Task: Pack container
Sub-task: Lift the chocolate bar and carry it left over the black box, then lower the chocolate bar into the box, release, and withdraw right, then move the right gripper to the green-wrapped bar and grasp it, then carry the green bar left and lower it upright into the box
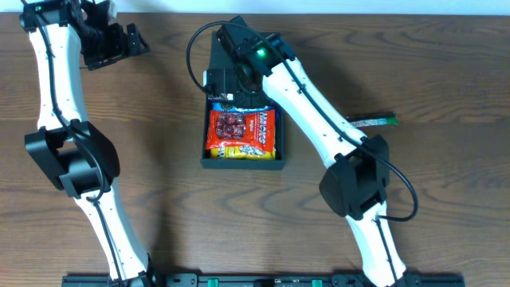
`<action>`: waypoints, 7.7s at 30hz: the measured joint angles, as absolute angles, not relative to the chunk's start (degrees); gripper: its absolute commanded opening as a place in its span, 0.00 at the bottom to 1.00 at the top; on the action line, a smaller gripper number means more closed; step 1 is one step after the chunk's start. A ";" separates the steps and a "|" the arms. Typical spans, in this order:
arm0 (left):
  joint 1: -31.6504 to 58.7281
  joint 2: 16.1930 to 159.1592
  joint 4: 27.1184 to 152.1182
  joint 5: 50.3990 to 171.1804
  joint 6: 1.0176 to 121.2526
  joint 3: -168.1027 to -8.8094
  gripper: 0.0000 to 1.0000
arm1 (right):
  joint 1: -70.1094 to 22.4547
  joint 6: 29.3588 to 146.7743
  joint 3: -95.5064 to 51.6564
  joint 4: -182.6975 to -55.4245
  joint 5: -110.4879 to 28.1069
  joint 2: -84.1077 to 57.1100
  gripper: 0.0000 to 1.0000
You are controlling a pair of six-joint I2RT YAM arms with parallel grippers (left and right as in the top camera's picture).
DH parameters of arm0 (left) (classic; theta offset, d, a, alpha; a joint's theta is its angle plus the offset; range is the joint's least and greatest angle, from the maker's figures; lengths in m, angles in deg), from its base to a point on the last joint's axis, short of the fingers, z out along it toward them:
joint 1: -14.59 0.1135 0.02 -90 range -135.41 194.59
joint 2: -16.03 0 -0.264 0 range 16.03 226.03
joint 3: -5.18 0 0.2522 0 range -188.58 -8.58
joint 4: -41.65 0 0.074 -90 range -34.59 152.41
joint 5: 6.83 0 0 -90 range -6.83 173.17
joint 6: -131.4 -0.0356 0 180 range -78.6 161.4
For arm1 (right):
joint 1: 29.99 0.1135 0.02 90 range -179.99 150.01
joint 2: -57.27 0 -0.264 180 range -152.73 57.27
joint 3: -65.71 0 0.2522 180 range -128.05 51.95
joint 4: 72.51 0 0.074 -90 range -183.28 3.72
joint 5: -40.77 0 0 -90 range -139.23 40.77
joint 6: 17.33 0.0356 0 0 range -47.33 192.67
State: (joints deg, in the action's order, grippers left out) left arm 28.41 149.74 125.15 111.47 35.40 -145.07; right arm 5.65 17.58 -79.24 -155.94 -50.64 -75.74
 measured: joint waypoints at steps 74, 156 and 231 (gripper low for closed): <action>28.41 149.63 126.24 111.45 35.40 -145.07 0.98 | -9.72 66.62 -79.59 -155.51 -38.34 -70.67 0.62; 24.59 149.43 125.93 115.10 24.38 -145.07 0.95 | -35.05 137.66 -42.09 -142.17 -42.62 -68.68 0.72; 26.05 149.43 127.27 110.35 30.92 -145.07 0.95 | 0.71 101.77 -72.49 -157.98 -40.90 -70.93 0.65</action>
State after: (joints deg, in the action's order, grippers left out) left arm 26.05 149.43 127.27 110.35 30.92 -145.07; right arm 0.71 101.77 -72.49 -157.98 -40.90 -70.93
